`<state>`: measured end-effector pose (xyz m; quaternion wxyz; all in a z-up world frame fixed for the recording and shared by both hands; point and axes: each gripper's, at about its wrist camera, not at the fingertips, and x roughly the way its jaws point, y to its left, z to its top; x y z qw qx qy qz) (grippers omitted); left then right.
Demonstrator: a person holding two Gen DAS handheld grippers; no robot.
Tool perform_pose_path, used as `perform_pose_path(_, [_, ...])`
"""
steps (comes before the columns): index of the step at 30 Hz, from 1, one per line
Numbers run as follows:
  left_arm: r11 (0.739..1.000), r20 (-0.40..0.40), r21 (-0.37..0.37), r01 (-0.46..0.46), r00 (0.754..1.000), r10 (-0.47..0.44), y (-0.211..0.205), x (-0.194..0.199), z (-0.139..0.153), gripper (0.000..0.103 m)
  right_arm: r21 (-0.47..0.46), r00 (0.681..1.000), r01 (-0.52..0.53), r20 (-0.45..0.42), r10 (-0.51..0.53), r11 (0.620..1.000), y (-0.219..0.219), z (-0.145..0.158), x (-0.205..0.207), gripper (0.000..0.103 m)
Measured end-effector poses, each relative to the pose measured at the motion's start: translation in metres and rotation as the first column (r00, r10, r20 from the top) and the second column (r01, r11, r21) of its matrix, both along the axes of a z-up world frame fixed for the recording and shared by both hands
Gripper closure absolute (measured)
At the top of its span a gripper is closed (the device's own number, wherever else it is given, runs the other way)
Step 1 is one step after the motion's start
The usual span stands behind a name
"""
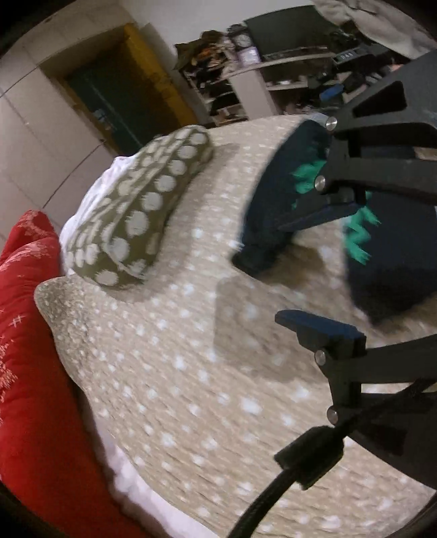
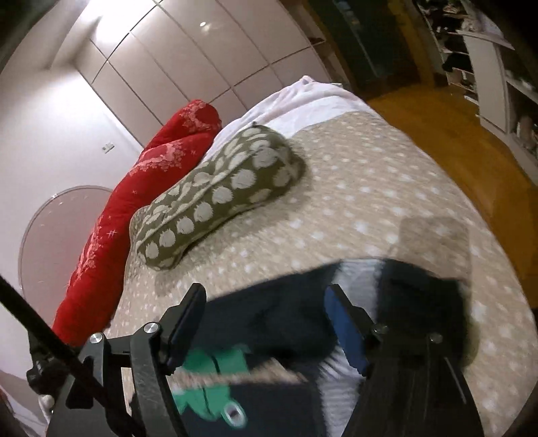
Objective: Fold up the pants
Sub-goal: 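Lay the flipped pants flat, frog print up, and open both grippers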
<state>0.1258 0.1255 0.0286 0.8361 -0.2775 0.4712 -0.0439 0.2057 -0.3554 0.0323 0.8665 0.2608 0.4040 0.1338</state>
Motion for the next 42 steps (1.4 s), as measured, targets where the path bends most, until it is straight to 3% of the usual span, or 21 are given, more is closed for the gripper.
perform_pose_path(4, [0.999, -0.045, 0.034, 0.043, 0.998, -0.041, -0.003, -0.028, -0.027, 0.046, -0.052, 0.999, 0.047, -0.022, -0.048, 0.998, -0.032, -0.018, -0.056, 0.025])
perform_pose_path(10, [0.992, -0.105, -0.021, 0.122, 0.987, -0.124, -0.039, -0.045, -0.062, 0.046, -0.088, 0.988, 0.111, -0.095, -0.119, 0.99, -0.042, -0.063, -0.102, 0.025])
perform_pose_path(11, [0.99, -0.109, 0.006, 0.138, 0.985, -0.137, -0.049, -0.045, -0.063, 0.048, -0.082, 0.987, 0.112, -0.104, -0.12, 0.99, -0.041, -0.069, -0.104, 0.025])
perform_pose_path(12, [0.985, -0.123, 0.055, 0.163, 0.98, -0.155, -0.061, -0.044, -0.063, 0.078, -0.092, 0.988, 0.106, -0.102, -0.115, 0.99, -0.036, -0.073, -0.105, 0.028])
perform_pose_path(13, [0.977, -0.162, 0.11, 0.183, 0.973, -0.164, -0.071, -0.041, -0.065, 0.092, -0.112, 0.989, 0.102, -0.095, -0.112, 0.988, -0.034, -0.073, -0.105, 0.054])
perform_pose_path(14, [0.976, -0.18, 0.121, 0.18, 0.971, -0.157, -0.074, -0.04, -0.065, 0.092, -0.121, 0.99, 0.09, -0.096, -0.102, 0.989, -0.032, -0.071, -0.104, 0.095])
perform_pose_path(16, [0.976, -0.18, 0.15, 0.159, 0.975, -0.131, -0.075, -0.043, -0.054, 0.092, -0.055, 0.99, 0.07, -0.116, -0.076, 0.996, -0.035, -0.065, -0.104, 0.099])
perform_pose_path(17, [0.975, -0.173, 0.164, 0.15, 0.977, -0.121, -0.076, -0.045, -0.048, 0.092, -0.068, 0.99, 0.078, -0.109, -0.085, 0.995, -0.037, -0.06, -0.107, 0.099])
perform_pose_path(20, [0.966, -0.17, 0.223, 0.133, 0.981, -0.095, -0.075, -0.055, -0.036, 0.087, -0.178, 0.99, 0.11, -0.066, -0.124, 0.978, -0.041, -0.044, -0.122, 0.099])
perform_pose_path(23, [0.958, -0.185, 0.266, 0.109, 0.981, -0.06, -0.068, -0.062, -0.038, 0.084, -0.255, 0.976, 0.165, -0.099, -0.195, 0.953, -0.053, -0.048, -0.13, 0.099])
perform_pose_path(27, [0.978, -0.138, 0.199, 0.066, 0.99, -0.039, -0.047, -0.08, -0.034, 0.069, -0.192, 0.971, 0.195, -0.1, -0.217, 0.962, -0.063, -0.049, -0.144, 0.098])
perform_pose_path(29, [0.975, -0.102, 0.22, 0.025, 0.995, -0.003, -0.036, -0.091, -0.028, 0.066, -0.189, 0.981, 0.169, -0.064, -0.184, 0.967, -0.05, -0.038, -0.146, 0.089])
perform_pose_path(30, [0.973, -0.084, 0.232, 0.003, 0.996, 0.017, -0.031, -0.096, -0.024, 0.065, -0.183, 0.987, 0.146, -0.048, -0.157, 0.972, -0.042, -0.033, -0.146, 0.083])
perform_pose_path(32, [0.964, -0.041, 0.261, -0.04, 0.998, 0.053, -0.021, -0.106, -0.016, 0.063, -0.168, 0.998, 0.059, -0.014, -0.062, 0.984, -0.016, -0.022, -0.141, 0.057])
perform_pose_path(34, [0.955, -0.007, 0.288, -0.069, 0.997, 0.074, -0.015, -0.114, -0.01, 0.056, -0.161, 0.999, -0.041, 0.018, 0.044, 0.986, 0.02, -0.012, -0.131, 0.045])
perform_pose_path(38, [0.947, 0.038, 0.305, -0.1, 0.995, 0.093, -0.005, -0.124, -0.005, 0.052, -0.198, 0.957, -0.266, 0.061, 0.283, 0.943, 0.116, 0.001, -0.105, 0.036])
perform_pose_path(42, [0.953, 0.05, 0.28, -0.117, 0.993, 0.107, 0.009, -0.13, -0.007, 0.05, -0.298, 0.887, -0.413, 0.084, 0.454, 0.861, 0.218, 0.007, -0.074, 0.029])
